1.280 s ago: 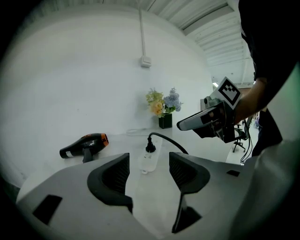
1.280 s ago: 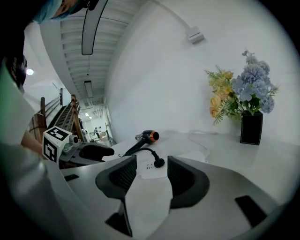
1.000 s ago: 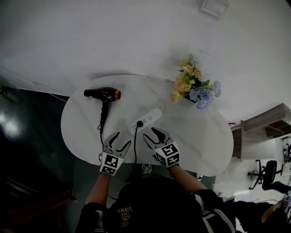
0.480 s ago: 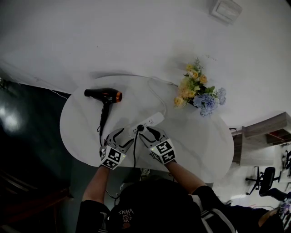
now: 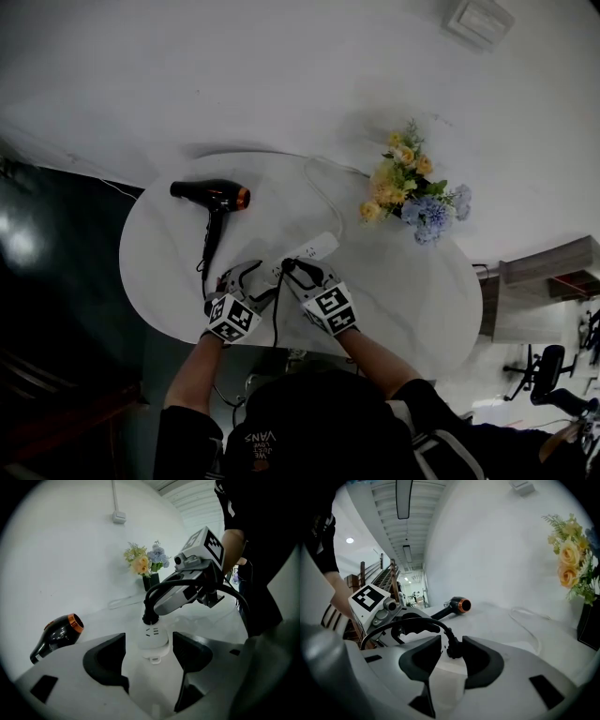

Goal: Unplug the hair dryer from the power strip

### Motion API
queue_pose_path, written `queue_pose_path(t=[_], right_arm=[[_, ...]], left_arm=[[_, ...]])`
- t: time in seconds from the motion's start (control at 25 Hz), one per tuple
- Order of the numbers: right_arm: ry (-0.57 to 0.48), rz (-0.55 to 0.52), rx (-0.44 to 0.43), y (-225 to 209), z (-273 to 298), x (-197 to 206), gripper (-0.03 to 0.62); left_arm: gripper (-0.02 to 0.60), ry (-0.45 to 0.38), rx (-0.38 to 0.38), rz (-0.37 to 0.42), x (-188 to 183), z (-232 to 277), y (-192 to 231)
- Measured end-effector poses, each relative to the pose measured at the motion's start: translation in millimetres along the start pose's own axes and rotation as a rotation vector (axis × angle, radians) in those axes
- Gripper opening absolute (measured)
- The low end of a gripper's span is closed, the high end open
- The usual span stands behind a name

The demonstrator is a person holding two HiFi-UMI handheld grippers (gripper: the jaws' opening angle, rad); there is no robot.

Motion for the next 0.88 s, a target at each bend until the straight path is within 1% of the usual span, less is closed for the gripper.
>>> queue_pose_path(t=[0.12, 0.28, 0.4, 0.56, 0.64, 0.68, 0.88], right_arm=[[0.007, -0.013, -0.008, -0.5, 4.0, -0.1, 0.152], [0.020, -0.027, -0.010, -1.2, 9.3, 2.6, 0.152], [0.017, -0.042, -0.002, -3.8, 9.6, 2.8, 0.124], [0.019, -0.088, 0.002, -3.8, 10.4, 1.8, 0.114], [0.018, -0.112, 0.006, -3.1, 11.2, 1.8, 0.114], [0.018, -0.117, 0.008, -2.9, 11.9, 2.1, 0.114], [0.016, -0.129, 0.018, -4.4, 13.3, 2.4, 0.087]], left_arm=[[0.316, 0.013, 0.015, 0.012, -0.5, 7.1, 0.7], [0.316, 0.033, 0.037, 0.030, 0.8, 14.1, 1.3], [0.314, 0.045, 0.050, 0.038, 1.8, 17.7, 1.4], [0.313, 0.055, 0.065, 0.060, 1.6, 20.5, 1.6], [0.302, 0.059, 0.079, 0.067, 1.5, 22.3, 0.7], [0.283, 0.061, 0.086, 0.070, 1.7, 22.9, 0.0], [0.278, 0.060, 0.096, 0.063, 2.2, 23.4, 0.1]])
Point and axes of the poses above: the fingertips, and each gripper's own axes: z forward along the fingers, y to its left, x out of its underside, the point moved 7 cm from there along -z, backward along the fingers, and after that the axes turned 4 degrees about y, right-handed, at the moved point
